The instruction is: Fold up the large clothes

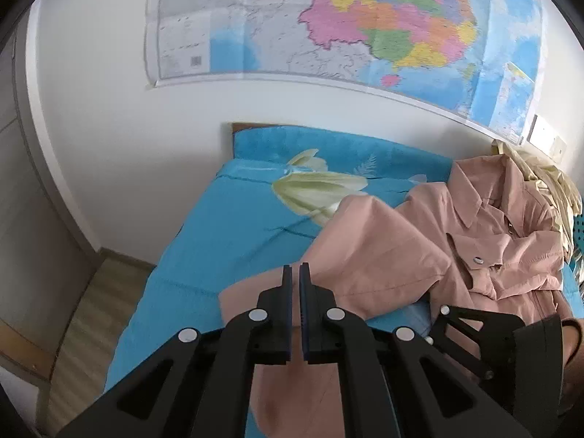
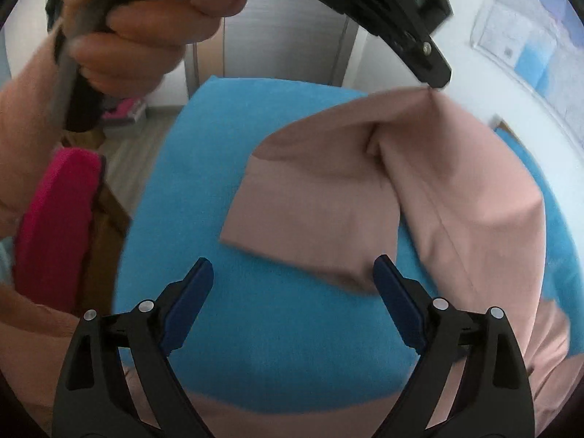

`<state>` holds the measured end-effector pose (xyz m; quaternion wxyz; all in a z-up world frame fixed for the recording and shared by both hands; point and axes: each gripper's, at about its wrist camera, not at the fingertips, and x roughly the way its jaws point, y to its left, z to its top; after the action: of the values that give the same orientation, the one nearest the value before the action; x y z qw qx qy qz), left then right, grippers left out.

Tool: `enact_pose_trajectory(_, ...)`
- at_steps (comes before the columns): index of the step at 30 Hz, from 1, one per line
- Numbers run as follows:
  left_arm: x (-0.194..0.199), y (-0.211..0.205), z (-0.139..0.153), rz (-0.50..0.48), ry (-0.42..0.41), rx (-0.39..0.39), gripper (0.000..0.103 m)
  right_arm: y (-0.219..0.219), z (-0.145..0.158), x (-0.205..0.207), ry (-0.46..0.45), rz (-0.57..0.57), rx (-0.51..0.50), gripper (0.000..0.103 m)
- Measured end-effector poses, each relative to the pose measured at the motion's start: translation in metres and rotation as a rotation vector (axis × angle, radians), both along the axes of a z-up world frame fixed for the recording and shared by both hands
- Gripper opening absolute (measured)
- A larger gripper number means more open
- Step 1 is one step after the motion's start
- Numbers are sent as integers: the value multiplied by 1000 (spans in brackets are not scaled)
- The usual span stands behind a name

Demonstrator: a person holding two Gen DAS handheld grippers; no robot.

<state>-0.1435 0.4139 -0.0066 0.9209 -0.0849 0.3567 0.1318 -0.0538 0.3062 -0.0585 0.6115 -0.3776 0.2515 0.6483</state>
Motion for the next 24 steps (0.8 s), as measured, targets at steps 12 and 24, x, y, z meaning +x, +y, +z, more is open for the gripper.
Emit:
enact_pose_trajectory(12, -43, 41, 33, 91, -124, -52, 22, -43, 111, 99, 600, -63, 193, 10)
enact_pose_trajectory(24, 20, -32, 8, -193, -77, -137, 34, -271, 228, 238, 855, -448, 668, 10)
